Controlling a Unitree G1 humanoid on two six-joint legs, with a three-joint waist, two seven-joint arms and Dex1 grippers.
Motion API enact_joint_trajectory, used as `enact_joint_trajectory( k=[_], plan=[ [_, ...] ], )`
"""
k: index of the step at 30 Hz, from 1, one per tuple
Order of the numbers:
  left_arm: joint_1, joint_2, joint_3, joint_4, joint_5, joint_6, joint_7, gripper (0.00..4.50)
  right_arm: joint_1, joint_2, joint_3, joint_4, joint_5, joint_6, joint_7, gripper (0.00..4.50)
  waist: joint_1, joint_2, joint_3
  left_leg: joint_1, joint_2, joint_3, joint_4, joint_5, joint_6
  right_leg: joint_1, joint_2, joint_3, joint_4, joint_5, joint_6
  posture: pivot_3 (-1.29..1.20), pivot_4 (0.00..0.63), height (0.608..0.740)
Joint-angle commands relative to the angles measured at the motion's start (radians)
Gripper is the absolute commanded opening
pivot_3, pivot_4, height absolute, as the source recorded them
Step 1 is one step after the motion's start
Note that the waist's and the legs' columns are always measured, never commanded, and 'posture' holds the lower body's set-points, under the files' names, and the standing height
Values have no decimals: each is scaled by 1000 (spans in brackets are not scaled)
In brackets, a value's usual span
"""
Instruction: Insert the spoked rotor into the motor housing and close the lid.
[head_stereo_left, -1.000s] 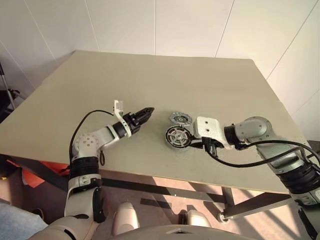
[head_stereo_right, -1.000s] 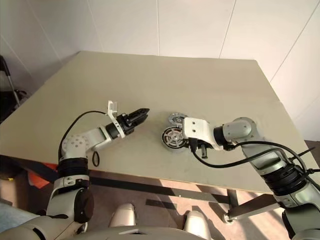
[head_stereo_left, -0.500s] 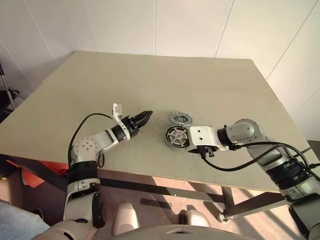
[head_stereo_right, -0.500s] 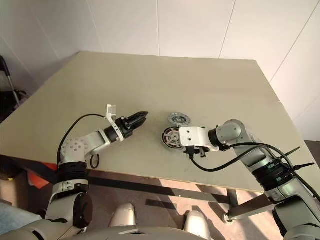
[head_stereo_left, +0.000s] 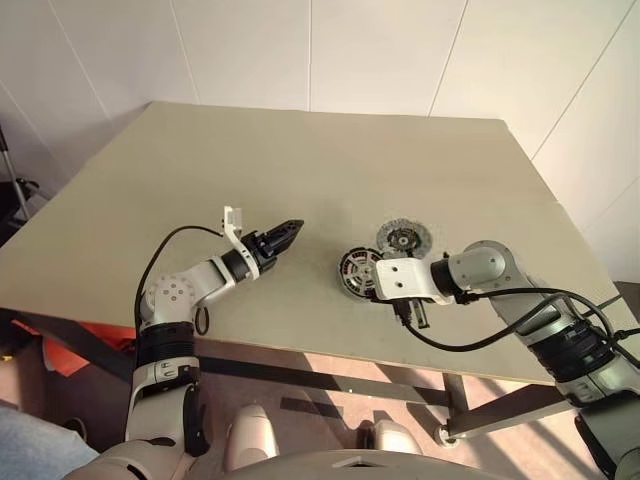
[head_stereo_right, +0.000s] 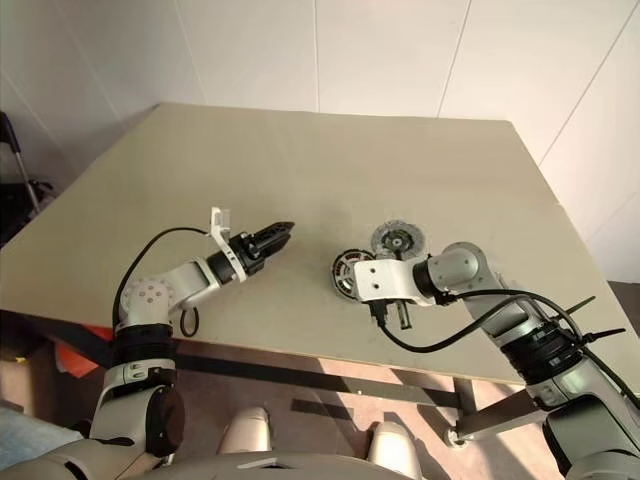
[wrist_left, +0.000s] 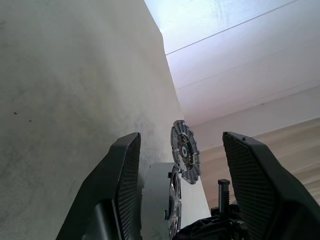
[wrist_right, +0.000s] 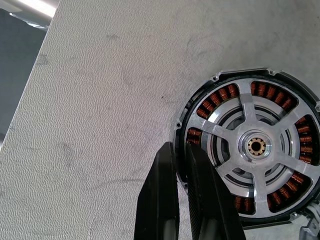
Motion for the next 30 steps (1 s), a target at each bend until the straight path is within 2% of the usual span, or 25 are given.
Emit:
enact_joint_trajectory(
  k=[1,4,13,19,27,30],
  plan=[
    [-13,1,-1,-15,-8,-13,-3,2765,-16,6,2,30,-28,12,-9,32,-2,0,0,1,0,0,0,0,0,1,0,0,0,0,0,0,0,740],
    [-6,1,0,-16,-7,-17,-2,2765,-22,14,-24,7,9,79,1,32,-2,0,0,3,0,0,0,0,0,2,0,0,0,0,0,0,0,740],
    [53,-16,-1,-66,-21,-34,3,2765,-188,112,-151,-88,227,559,-13,32,-3,1,0,0,1,0,0,0,0,-2,1,1,1,2,-3,0,0,740],
    [91,-13,10,-115,-33,-36,13,2765,-299,227,-192,-33,296,783,-134,32,1,0,0,-3,1,0,-2,0,-1,-5,1,0,0,2,-3,0,0,740],
    [110,33,54,-143,-60,-41,28,2765,-301,301,-182,-10,323,835,-229,32,3,0,0,-2,1,0,-2,2,-3,-5,1,0,1,2,-3,0,0,740],
    [116,33,54,-154,-66,-39,34,2765,-301,312,-182,0,317,800,-260,32,3,0,0,-2,1,0,-2,2,-3,-5,1,0,1,2,-3,0,0,740]
  ],
)
